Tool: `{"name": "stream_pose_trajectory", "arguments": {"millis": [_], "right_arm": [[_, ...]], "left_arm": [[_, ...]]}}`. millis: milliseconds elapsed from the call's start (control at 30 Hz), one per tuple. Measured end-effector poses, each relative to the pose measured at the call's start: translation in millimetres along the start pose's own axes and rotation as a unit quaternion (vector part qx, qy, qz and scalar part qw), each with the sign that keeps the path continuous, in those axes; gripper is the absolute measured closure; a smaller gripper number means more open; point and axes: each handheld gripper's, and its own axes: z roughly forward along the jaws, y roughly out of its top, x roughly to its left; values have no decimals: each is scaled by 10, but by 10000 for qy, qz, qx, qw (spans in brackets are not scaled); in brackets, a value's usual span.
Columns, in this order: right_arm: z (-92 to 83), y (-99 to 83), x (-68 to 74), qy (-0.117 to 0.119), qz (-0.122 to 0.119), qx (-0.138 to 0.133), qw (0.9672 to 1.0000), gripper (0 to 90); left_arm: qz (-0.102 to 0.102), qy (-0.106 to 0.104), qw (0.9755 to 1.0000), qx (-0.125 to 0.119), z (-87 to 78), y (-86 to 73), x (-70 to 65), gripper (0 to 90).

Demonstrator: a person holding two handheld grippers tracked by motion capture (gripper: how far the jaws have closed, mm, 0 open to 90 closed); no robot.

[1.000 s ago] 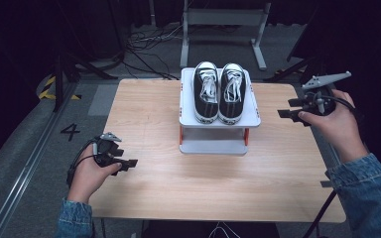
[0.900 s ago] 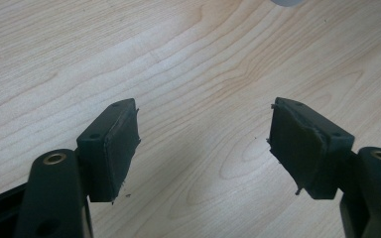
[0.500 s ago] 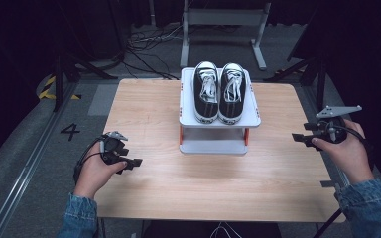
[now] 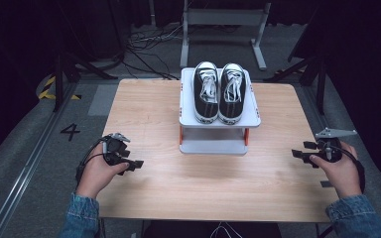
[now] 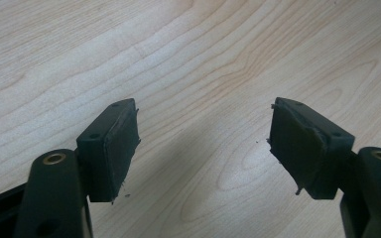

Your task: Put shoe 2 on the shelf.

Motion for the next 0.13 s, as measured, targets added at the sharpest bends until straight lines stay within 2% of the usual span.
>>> {"name": "stream_pose_trajectory", "arguments": {"millis": [133], "right_arm": [[71, -146, 21, -42, 126, -200, 9997, 358]], "left_arm": [[-8, -10, 10000, -14, 11, -3, -2, 282]]}}
